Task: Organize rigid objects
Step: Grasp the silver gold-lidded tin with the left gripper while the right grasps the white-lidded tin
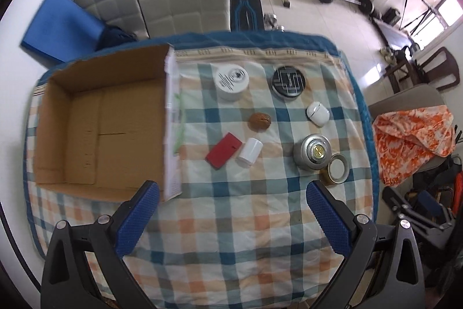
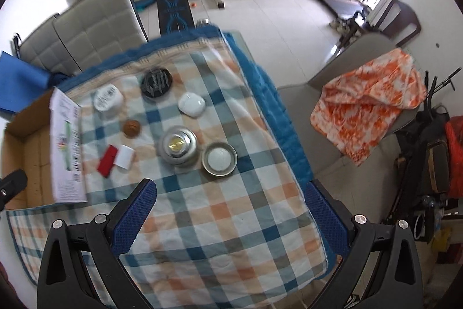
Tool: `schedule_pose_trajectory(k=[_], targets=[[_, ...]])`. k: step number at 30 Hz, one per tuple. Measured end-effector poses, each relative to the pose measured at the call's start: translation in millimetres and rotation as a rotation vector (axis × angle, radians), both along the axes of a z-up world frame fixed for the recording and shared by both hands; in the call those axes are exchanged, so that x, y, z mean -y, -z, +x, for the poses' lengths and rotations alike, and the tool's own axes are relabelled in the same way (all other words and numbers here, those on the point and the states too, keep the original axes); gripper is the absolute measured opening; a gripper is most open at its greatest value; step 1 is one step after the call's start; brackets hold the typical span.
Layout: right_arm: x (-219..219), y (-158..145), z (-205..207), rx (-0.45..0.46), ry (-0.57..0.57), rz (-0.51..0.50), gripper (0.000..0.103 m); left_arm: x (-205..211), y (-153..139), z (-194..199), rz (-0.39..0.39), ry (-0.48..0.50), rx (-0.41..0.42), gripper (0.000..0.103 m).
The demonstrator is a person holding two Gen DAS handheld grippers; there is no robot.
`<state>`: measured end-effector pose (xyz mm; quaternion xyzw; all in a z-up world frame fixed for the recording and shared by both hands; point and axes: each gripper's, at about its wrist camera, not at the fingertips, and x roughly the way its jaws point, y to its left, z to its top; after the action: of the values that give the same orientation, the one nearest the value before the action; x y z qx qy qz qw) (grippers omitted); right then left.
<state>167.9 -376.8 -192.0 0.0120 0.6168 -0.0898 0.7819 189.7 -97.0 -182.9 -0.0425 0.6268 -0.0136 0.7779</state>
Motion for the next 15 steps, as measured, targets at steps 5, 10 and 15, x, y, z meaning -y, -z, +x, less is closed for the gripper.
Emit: schedule_pose_trajectory(k=[5, 10, 15], targets=[[12, 92, 34, -0.144, 0.000, 0.029, 0.103, 43, 70, 43, 0.039, 0.051, -0.126, 0.103], [16, 154, 53, -0.243, -0.013, 0.091, 0.103, 72, 119, 64, 0.058, 0.095, -0.216, 0.103], [17, 189, 64, -0.294, -0.006, 0.140, 0.097, 83, 144, 75, 0.066, 0.111, -0.259, 0.103]])
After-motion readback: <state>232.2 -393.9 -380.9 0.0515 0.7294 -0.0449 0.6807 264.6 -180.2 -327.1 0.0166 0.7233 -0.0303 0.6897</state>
